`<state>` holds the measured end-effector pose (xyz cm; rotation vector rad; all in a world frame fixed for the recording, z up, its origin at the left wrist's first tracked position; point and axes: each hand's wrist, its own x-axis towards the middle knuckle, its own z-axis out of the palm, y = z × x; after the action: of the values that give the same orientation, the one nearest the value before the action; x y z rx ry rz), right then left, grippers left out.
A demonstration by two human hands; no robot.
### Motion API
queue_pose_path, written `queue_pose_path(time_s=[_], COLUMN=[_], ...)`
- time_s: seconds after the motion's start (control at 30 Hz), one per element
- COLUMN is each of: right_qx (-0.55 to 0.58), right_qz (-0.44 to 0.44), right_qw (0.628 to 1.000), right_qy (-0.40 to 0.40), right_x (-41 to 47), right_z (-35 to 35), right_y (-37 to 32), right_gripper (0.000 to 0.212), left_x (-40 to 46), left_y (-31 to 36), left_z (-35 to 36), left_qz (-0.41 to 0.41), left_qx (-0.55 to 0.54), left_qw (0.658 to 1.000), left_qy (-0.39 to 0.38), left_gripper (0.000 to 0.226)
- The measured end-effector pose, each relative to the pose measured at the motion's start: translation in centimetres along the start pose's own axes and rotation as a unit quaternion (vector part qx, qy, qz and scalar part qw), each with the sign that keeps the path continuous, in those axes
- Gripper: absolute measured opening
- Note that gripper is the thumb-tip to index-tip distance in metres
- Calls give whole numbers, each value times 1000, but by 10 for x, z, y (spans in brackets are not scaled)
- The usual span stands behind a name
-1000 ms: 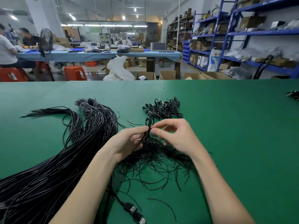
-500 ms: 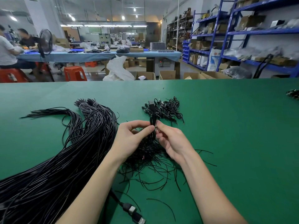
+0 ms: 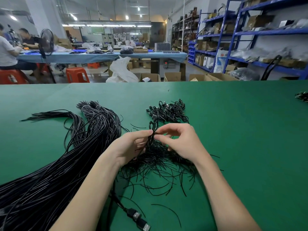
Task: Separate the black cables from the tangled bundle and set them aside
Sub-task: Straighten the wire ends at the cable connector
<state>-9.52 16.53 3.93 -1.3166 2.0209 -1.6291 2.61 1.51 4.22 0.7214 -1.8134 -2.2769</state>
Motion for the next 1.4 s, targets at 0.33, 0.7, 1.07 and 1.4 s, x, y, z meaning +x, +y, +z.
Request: queue_pose_path(time_s=[0.33, 0.7, 1.07, 1.4], right_qx=[422, 4, -191, 296], right_qz=[291, -1, -55, 292], right_qw=[859, 989, 978, 900], right_qy=[12, 151, 68, -132], right_x=[4, 5, 6, 1], right_z=[14, 18, 17, -3], right_y=[-1, 4, -3, -4], right_gripper=[8, 10, 18, 28], left_x=[-4, 5, 3, 2], left_y=[0, -2, -3, -5], left_z=[1, -1, -5, 11], left_qz=[276, 164, 216, 196], left_qx=[162, 35, 102, 52], left_qw=[944, 979, 963, 978], left_qy=[76, 116, 122, 44], left_gripper=[13, 20, 11, 38])
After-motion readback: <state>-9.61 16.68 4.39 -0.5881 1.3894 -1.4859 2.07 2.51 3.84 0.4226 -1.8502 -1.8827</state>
